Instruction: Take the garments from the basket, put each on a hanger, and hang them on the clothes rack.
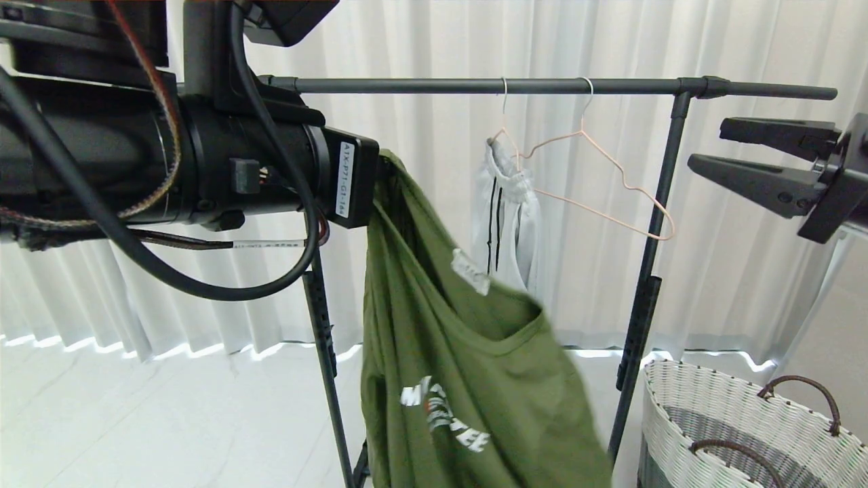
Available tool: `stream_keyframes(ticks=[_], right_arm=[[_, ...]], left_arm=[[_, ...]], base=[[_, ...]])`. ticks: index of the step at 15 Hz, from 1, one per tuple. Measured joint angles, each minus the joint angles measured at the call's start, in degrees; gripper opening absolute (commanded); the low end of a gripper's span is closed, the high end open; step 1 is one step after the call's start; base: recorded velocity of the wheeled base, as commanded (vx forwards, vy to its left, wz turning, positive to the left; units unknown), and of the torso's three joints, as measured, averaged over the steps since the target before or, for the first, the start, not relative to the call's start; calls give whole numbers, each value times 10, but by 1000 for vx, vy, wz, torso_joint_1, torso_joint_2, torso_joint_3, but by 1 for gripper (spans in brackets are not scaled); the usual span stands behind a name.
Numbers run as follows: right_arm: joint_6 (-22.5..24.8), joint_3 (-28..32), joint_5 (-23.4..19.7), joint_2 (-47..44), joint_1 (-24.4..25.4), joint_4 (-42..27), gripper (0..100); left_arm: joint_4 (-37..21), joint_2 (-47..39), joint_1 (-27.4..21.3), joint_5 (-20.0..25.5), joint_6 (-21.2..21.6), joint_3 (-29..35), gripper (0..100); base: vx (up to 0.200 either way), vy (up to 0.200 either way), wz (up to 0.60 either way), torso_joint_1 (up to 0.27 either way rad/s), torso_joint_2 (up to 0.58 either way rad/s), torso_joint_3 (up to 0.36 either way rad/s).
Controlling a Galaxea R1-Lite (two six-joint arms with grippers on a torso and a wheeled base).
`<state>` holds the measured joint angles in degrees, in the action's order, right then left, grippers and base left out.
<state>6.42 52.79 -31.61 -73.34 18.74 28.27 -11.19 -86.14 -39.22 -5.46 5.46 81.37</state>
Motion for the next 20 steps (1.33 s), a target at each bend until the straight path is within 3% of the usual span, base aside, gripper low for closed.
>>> stream_keyframes(ticks=[5,7,9,11,13,15,20], right_arm=[[20,-65,0,33,-28,-13,100],[58,-79,13,39,-73,-79,100],[71,-96,73,48,-103,-118,100],[73,-132,165,56,-111,-120,100],[74,-161,183,59,-117,-102,100],[86,-186,184,58,-135,-37,100],[122,-247,184,31,-209,87,100]], left_arm=[[0,20,3,0,0,-34,0],[0,39,7,-5,0,-53,0],[1,56,25,-23,-1,-74,0],[0,76,51,-28,-3,-111,0],[1,92,65,-28,-3,-135,0],[1,102,83,-29,-7,-154,0],[1,114,106,-30,-20,-186,0]], base=[[0,0,0,0,0,0],[0,0,0,0,0,0],[0,0,0,0,0,0],[0,0,0,0,0,0],[0,0,0,0,0,0],[0,0,0,0,0,0],[0,0,0,0,0,0]])
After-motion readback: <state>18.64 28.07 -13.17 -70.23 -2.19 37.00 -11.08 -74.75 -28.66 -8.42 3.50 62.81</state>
